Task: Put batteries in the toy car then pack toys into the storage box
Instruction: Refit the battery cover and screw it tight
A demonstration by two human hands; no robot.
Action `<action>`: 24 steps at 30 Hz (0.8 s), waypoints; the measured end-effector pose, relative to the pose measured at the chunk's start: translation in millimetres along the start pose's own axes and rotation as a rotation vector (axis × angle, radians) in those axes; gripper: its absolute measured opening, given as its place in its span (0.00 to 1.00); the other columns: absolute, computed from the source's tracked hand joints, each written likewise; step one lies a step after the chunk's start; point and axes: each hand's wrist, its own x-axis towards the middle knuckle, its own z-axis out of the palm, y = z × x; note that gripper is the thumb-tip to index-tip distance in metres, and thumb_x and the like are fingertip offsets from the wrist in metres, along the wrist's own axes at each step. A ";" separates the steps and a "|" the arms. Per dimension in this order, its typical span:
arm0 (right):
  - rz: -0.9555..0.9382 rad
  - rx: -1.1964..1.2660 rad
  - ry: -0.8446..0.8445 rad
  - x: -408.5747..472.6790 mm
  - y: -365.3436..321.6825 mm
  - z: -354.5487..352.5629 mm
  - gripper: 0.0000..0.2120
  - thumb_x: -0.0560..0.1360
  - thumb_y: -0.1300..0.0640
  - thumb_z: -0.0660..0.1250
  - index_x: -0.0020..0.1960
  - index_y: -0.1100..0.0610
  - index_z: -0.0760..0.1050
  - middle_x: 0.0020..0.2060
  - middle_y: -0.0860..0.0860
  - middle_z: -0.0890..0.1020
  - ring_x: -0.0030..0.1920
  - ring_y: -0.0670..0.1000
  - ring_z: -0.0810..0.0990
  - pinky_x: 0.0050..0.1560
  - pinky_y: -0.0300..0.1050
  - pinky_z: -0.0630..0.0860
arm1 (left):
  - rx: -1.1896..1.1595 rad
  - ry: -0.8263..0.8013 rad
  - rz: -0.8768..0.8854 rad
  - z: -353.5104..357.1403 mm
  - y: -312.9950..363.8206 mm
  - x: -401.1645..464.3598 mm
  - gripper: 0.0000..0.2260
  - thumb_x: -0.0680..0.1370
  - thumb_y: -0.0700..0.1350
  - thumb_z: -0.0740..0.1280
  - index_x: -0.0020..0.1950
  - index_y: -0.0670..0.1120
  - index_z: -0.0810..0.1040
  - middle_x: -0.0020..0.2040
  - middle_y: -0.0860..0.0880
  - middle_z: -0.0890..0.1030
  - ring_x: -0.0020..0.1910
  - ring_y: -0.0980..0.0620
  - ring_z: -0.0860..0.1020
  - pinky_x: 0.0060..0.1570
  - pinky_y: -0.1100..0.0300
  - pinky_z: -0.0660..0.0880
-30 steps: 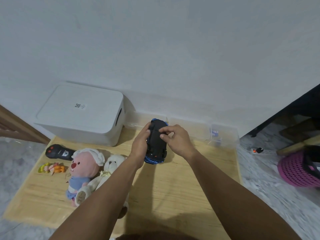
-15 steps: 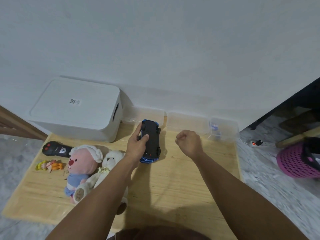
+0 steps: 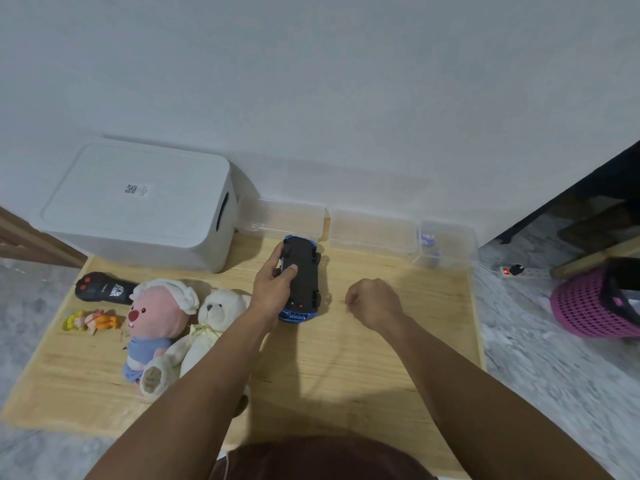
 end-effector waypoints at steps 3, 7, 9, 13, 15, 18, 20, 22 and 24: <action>-0.048 -0.073 0.003 -2.7 1.4 3.7 0.10 0.74 0.61 0.66 0.48 0.50 0.83 0.46 0.50 0.84 0.49 0.53 0.80 0.46 0.42 0.75 | -0.021 0.006 -0.019 1.3 -0.9 0.6 0.24 0.81 0.41 0.63 0.73 0.59 0.67 0.54 0.45 0.81 0.49 0.45 0.81 0.40 0.53 0.81; -0.061 -0.023 0.003 -3.6 6.4 4.5 0.12 0.73 0.63 0.65 0.48 0.50 0.84 0.46 0.50 0.85 0.50 0.54 0.80 0.49 0.44 0.78 | -0.025 0.008 -0.013 0.8 -1.2 0.5 0.24 0.81 0.41 0.63 0.74 0.58 0.67 0.53 0.46 0.81 0.49 0.46 0.81 0.42 0.52 0.81; -0.077 0.004 -0.012 -4.1 9.5 4.6 0.11 0.74 0.62 0.65 0.48 0.51 0.84 0.47 0.48 0.85 0.51 0.52 0.80 0.52 0.45 0.78 | -0.027 0.009 -0.013 -0.5 -2.3 0.5 0.23 0.81 0.41 0.63 0.74 0.58 0.67 0.53 0.46 0.81 0.50 0.46 0.81 0.44 0.50 0.81; -0.114 0.017 -0.034 -6.7 12.4 5.9 0.09 0.75 0.61 0.66 0.49 0.52 0.84 0.48 0.48 0.85 0.52 0.51 0.80 0.54 0.44 0.77 | -0.025 0.020 -0.027 -1.0 -4.3 0.7 0.23 0.80 0.41 0.63 0.73 0.59 0.67 0.53 0.46 0.81 0.51 0.44 0.81 0.48 0.46 0.81; -0.140 0.013 -0.027 -7.1 13.5 5.8 0.09 0.75 0.61 0.67 0.50 0.53 0.84 0.47 0.48 0.85 0.52 0.50 0.80 0.53 0.43 0.77 | -0.030 0.018 -0.025 0.0 -4.4 -0.3 0.23 0.80 0.41 0.63 0.73 0.59 0.67 0.52 0.47 0.81 0.50 0.45 0.81 0.46 0.48 0.81; -0.173 -0.024 -0.029 -8.7 14.1 5.8 0.08 0.75 0.60 0.68 0.50 0.53 0.84 0.47 0.48 0.85 0.50 0.50 0.81 0.50 0.42 0.76 | -0.033 0.013 -0.026 0.7 -4.8 -1.7 0.23 0.80 0.41 0.63 0.72 0.59 0.68 0.52 0.46 0.81 0.48 0.46 0.81 0.43 0.51 0.81; -0.197 -0.068 -0.017 -10.4 14.3 7.0 0.09 0.75 0.60 0.66 0.48 0.52 0.84 0.46 0.48 0.84 0.49 0.51 0.80 0.48 0.42 0.76 | -0.023 0.013 -0.031 1.2 -5.3 -1.9 0.24 0.80 0.41 0.64 0.73 0.60 0.67 0.53 0.46 0.81 0.49 0.45 0.81 0.46 0.48 0.81; -0.234 -0.129 0.002 -12.8 13.6 8.0 0.10 0.77 0.58 0.63 0.50 0.52 0.84 0.46 0.49 0.83 0.49 0.53 0.80 0.48 0.44 0.76 | -0.016 0.013 -0.035 1.2 -4.9 -2.2 0.24 0.80 0.41 0.64 0.73 0.61 0.67 0.54 0.47 0.81 0.50 0.45 0.81 0.48 0.47 0.81; -0.296 -0.208 0.018 -14.2 14.3 10.6 0.12 0.78 0.57 0.60 0.52 0.53 0.82 0.48 0.50 0.81 0.49 0.54 0.79 0.47 0.46 0.76 | -0.020 0.011 -0.038 0.9 -4.9 -2.4 0.24 0.80 0.41 0.63 0.73 0.61 0.67 0.53 0.47 0.81 0.49 0.45 0.81 0.47 0.47 0.81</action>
